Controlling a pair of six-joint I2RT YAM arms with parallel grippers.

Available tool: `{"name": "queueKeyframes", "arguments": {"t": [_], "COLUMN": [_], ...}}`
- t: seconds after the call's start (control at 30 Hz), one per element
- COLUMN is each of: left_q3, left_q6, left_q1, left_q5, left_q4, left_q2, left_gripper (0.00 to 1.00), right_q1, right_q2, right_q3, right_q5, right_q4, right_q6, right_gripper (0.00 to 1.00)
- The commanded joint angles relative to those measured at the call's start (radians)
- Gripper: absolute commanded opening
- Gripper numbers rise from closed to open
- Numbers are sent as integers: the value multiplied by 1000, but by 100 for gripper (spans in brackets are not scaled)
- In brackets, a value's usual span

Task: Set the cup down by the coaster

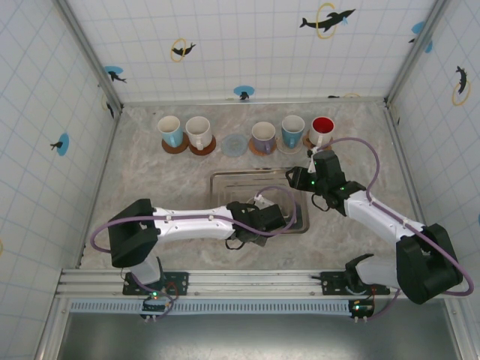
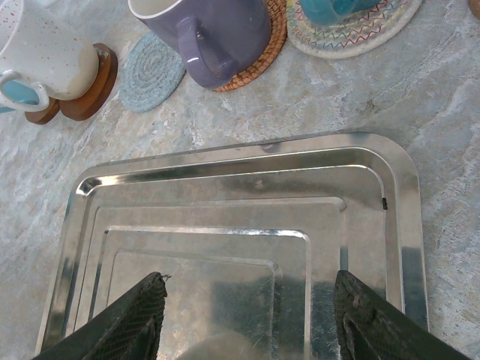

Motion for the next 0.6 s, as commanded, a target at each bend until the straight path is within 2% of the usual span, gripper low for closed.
{"name": "queueKeyframes", "arguments": {"t": [0.0,0.23,0.43,0.57], "left_q3": [9,9,17,13], "left_q6": [-10,-19,-13,-11], "left_q1": [11,18,20,22], "left_q5": [-38,-57,-62,-62], "left_q4": [-3,-5,4,7], "left_q2": [5,-21,-23,-20], "left_gripper": [27,36,36,32], "right_q1": [-6,-7,-6,-8], "right_q2": [0,4,6,9], "right_q3": [-16,-18,-19,-19], "right_q5": [-3,-3,-3,-4], "right_q4": [31,34,35,37], "right_q6": [-2,-1,-2,-1], "right_gripper": [61,61,61,61]}}
